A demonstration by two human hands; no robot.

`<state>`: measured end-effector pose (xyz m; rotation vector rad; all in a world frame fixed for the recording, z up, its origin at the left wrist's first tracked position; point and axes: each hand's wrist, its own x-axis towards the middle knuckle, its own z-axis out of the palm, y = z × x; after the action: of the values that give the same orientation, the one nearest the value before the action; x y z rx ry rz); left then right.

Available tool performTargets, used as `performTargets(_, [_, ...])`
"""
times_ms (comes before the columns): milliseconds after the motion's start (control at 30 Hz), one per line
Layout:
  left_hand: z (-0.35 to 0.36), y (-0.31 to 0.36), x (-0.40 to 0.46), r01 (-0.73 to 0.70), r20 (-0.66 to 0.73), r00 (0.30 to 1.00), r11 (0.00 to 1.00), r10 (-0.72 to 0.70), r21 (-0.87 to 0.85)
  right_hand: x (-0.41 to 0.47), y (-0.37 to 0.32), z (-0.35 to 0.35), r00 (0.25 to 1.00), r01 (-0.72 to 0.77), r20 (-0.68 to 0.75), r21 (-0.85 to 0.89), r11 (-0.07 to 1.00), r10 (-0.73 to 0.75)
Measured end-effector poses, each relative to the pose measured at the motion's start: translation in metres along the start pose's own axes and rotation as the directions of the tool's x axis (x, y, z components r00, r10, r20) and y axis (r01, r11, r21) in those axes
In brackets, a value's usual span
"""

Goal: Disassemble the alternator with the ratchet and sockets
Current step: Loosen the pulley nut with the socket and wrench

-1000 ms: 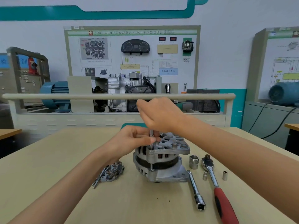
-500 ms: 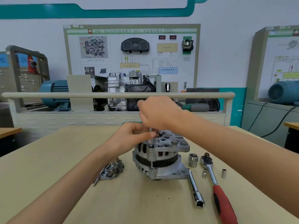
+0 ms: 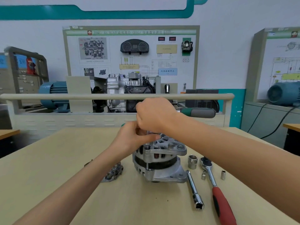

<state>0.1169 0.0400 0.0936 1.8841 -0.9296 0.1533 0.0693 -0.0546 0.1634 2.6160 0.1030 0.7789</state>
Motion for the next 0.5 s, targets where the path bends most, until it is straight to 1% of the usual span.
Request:
performTargets(33, [-0.003,-0.001,-0.001,-0.001,0.033,0.999,1.0,0.002,-0.017,0.0,0.0,0.0,1.0,0.004,-0.003,-0.002,1.0,-0.004])
performTargets(133, [-0.013,-0.004,-0.008,0.011,0.206,0.978,0.987,0.023,-0.159,-0.002,0.005,0.001,1.0,0.001,0.002,0.006,1.0,-0.001])
performTargets(200, [-0.016,-0.008,-0.011,0.012,0.245,0.969,0.976,0.042,-0.216,-0.003,0.009,0.002,1.0,0.002,-0.002,0.016,1.0,-0.002])
performTargets(367, [-0.012,-0.008,-0.009,0.028,0.151,0.988,0.961,0.014,-0.274,-0.006,0.009,0.002,0.997,0.026,-0.08,0.046,0.999,-0.022])
performTargets(500, [-0.002,-0.006,-0.006,-0.02,-0.046,0.999,0.956,0.007,-0.293,-0.006,0.014,0.001,0.983,-0.031,-0.177,0.061,0.998,0.042])
